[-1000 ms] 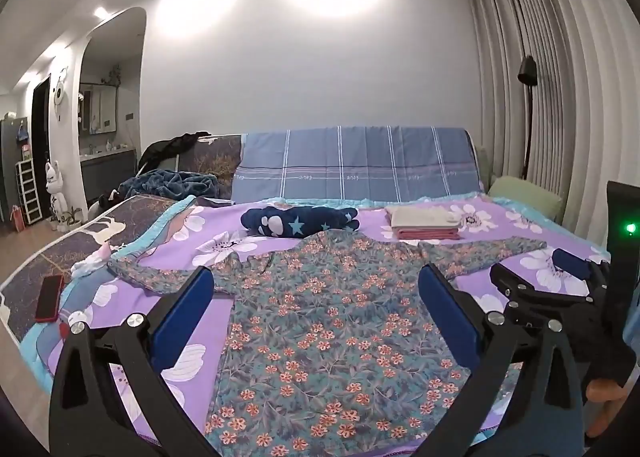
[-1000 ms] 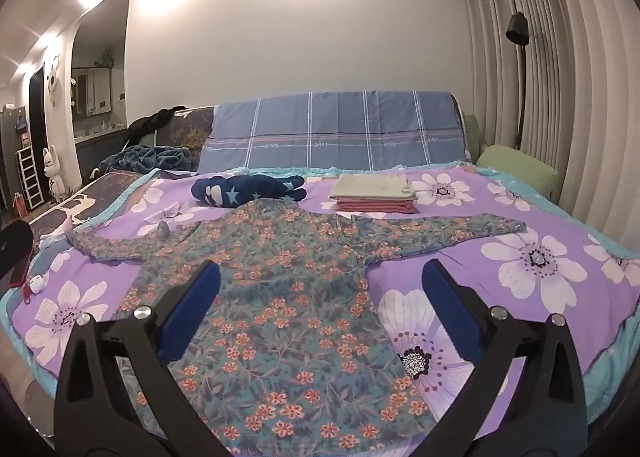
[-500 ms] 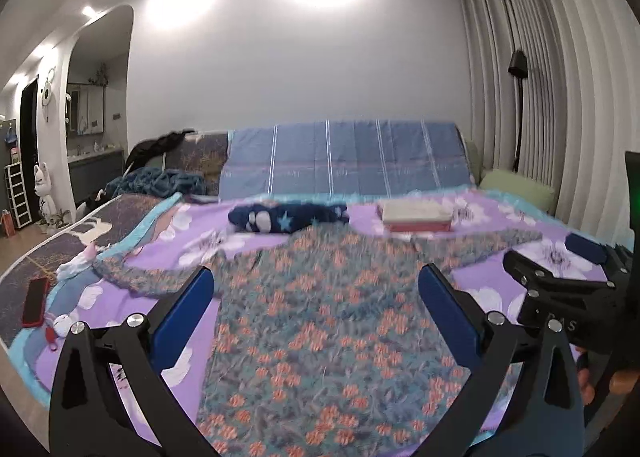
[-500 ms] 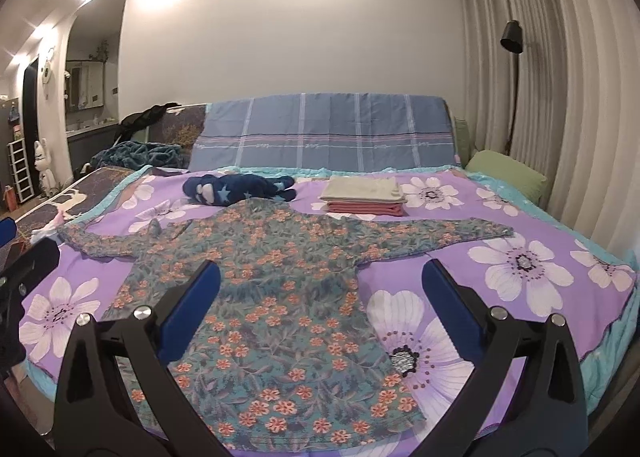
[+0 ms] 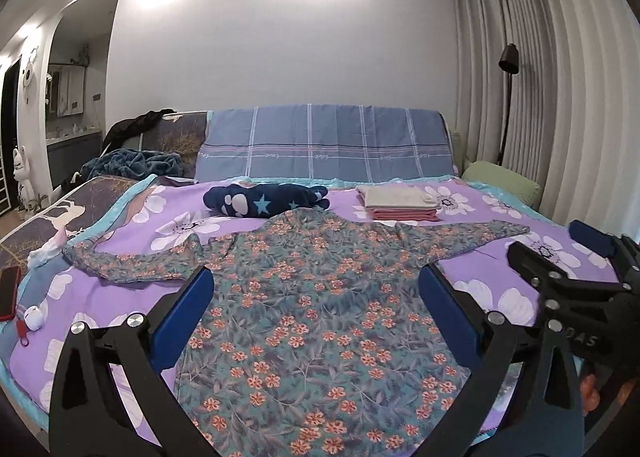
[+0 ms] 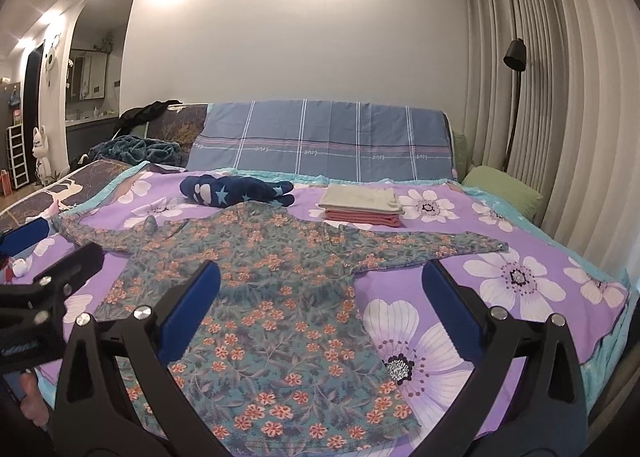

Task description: Fold small clothes

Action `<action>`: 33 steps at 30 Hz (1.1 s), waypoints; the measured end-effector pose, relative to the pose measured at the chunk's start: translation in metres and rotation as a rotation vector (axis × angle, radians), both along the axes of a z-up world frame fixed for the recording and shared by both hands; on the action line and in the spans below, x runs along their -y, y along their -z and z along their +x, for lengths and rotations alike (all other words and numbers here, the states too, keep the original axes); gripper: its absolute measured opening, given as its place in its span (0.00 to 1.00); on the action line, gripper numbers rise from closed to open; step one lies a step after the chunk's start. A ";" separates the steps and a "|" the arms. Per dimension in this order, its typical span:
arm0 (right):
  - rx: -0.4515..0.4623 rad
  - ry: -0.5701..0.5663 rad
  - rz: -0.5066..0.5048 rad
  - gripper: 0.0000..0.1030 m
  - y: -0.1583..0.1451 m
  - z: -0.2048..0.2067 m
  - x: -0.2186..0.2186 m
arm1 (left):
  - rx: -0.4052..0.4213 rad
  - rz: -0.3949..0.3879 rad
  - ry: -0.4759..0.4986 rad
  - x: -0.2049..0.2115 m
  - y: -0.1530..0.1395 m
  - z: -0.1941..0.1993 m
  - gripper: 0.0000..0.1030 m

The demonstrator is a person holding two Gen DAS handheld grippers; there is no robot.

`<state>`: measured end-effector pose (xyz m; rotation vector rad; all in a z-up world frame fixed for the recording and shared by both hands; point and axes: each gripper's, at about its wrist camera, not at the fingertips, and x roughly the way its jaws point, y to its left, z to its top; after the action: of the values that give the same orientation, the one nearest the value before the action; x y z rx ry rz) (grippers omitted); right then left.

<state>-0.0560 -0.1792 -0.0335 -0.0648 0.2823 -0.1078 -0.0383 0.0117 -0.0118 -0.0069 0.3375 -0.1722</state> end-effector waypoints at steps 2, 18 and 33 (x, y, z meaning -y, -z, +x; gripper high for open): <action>-0.006 -0.001 0.005 0.98 0.001 0.006 0.001 | -0.010 -0.006 -0.001 -0.002 0.004 0.005 0.99; -0.173 -0.011 0.019 0.98 0.032 0.116 -0.016 | -0.146 0.003 -0.019 -0.027 0.038 0.087 0.99; -0.323 0.041 0.001 0.98 0.079 0.217 -0.034 | -0.252 -0.040 0.024 -0.055 0.077 0.170 0.99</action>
<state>0.1607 -0.1455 -0.1127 -0.0757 0.6066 -0.1379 0.1322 0.0668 -0.0885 -0.0646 0.5856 -0.2022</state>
